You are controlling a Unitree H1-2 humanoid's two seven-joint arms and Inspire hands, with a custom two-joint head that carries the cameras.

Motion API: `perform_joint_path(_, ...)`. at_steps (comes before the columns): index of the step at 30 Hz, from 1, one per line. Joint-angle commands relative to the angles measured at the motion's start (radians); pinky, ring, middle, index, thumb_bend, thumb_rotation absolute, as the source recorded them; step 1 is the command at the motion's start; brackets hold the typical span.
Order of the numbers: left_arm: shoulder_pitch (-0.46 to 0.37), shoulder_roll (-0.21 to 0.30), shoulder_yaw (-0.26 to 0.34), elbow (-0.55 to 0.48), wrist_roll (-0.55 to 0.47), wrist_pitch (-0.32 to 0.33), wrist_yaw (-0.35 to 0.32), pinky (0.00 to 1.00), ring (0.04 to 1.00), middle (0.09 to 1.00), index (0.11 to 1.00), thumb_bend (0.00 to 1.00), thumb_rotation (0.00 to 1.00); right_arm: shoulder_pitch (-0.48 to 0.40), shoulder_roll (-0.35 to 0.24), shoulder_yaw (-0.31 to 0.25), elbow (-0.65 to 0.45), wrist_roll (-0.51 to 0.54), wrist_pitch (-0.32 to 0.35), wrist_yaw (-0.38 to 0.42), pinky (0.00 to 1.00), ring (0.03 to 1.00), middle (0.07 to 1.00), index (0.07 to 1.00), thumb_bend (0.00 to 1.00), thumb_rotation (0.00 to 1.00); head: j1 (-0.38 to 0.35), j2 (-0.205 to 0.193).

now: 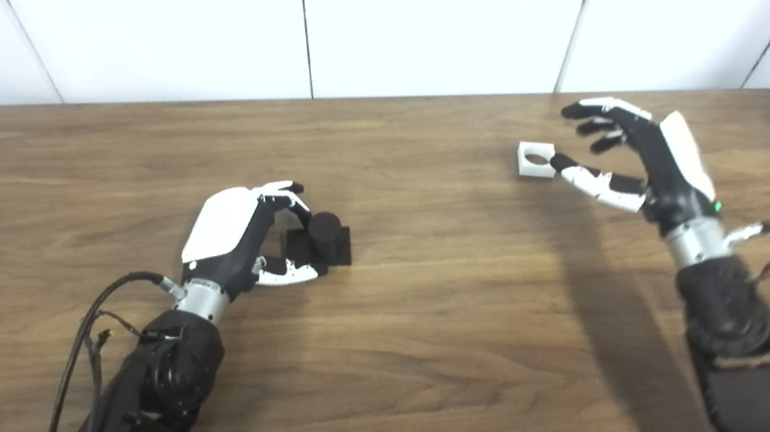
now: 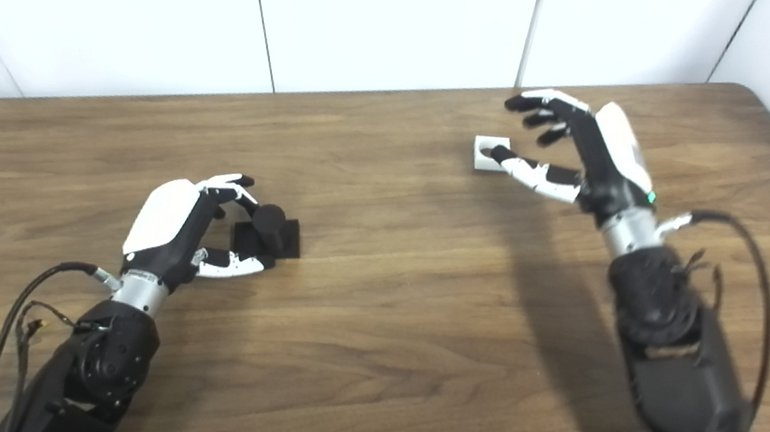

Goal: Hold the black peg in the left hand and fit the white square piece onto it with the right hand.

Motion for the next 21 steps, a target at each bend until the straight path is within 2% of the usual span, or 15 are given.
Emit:
perform_joint_path(1, 0.04, 0.011, -0.019, 0.063, -0.002, 0.029, -0.053, 0.64, 0.827, 0.836, 0.491, 0.52, 0.07, -0.084, -0.042, 0.012, 0.001, -0.015, 0.016, 0.037, 0.74, 0.826, 0.801, 0.72, 0.64, 0.26, 0.003, -0.001)
perform_joint_path(5, 0.041, 0.01, -0.02, 0.065, -0.002, 0.031, -0.053, 0.64, 0.828, 0.838, 0.491, 0.52, 0.07, -0.143, -0.082, 0.04, 0.043, -0.026, 0.048, 0.094, 0.82, 0.869, 0.83, 0.733, 0.66, 0.29, 0.01, -0.002)
perform_joint_path(12, 0.039, 0.009, -0.023, 0.068, 0.0, 0.031, -0.05, 0.64, 0.833, 0.842, 0.491, 0.52, 0.07, -0.256, -0.136, 0.103, 0.196, -0.061, 0.001, 0.145, 0.78, 0.868, 0.849, 0.732, 0.71, 0.29, 0.018, -0.008)
perform_joint_path(16, 0.037, 0.009, -0.023, 0.071, 0.001, 0.028, -0.045, 0.64, 0.832, 0.84, 0.491, 0.52, 0.08, -0.313, -0.16, 0.137, 0.268, -0.046, -0.007, 0.201, 0.77, 0.9, 0.863, 0.759, 0.74, 0.36, 0.032, -0.012)
perform_joint_path(21, 0.034, 0.007, -0.024, 0.076, 0.003, 0.032, -0.04, 0.64, 0.833, 0.838, 0.491, 0.52, 0.07, -0.381, -0.193, 0.197, 0.341, -0.035, 0.006, 0.325, 0.88, 0.957, 0.927, 0.827, 0.77, 0.49, 0.037, -0.018)
